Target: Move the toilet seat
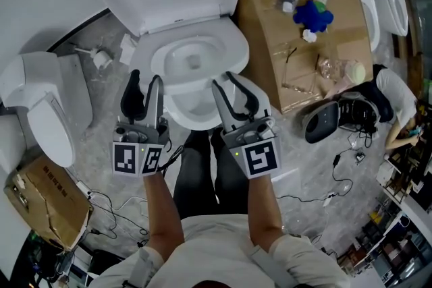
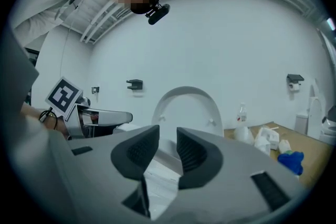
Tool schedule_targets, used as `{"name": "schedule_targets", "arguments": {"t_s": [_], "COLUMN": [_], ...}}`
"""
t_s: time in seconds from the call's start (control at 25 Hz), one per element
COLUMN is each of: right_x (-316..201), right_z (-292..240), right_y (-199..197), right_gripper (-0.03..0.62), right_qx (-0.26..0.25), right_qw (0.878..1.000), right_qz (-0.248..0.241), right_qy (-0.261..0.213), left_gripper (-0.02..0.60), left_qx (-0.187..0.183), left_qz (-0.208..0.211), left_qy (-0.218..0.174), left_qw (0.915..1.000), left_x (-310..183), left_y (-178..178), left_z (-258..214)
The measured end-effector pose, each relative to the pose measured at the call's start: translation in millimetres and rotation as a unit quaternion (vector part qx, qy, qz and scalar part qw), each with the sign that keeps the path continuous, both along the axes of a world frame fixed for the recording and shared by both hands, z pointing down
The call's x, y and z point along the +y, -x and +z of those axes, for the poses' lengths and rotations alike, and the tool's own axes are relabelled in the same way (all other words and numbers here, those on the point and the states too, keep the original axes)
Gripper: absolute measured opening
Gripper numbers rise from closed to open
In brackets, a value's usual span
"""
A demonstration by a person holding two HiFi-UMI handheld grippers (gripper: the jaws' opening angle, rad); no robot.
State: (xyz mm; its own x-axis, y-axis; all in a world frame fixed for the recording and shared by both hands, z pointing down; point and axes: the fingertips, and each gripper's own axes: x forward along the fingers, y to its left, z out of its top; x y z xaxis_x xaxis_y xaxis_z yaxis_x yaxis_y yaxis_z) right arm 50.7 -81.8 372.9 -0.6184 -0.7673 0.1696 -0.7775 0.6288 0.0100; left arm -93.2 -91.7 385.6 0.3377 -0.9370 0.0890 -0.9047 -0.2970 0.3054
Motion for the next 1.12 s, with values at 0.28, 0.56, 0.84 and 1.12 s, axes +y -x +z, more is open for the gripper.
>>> {"name": "schedule_targets", "arguments": {"t_s": [0.28, 0.56, 0.84, 1.12], "right_x": [-14.2, -40.7, -66.1, -84.2], "right_z": [-12.1, -20.1, -25.0, -27.4], "right_y": [19.1, 37.3, 42.5, 47.0], "right_gripper": [0.144, 0.236, 0.236, 0.238], "right_qx": [0.017, 0.034, 0.031, 0.027], "right_qw": [0.998, 0.997, 0.998, 0.999], "right_qz": [-0.049, -0.039, -0.030, -0.029], "right_qy": [-0.022, -0.051, -0.050, -0.036], "left_gripper": [0.203, 0.203, 0.203, 0.202], "left_qx": [0.004, 0.003, 0.002, -0.003], "left_qz": [0.003, 0.001, -0.001, -0.003], "left_qy": [-0.009, -0.017, -0.024, -0.031], "left_qw": [0.9999, 0.9998, 0.9997, 0.9995], "left_x": [-19.0, -44.0, -64.3, -78.1], "left_y": [3.6, 7.1, 10.5, 14.3], "left_z": [-8.5, -18.4, -25.6, -31.0]}}
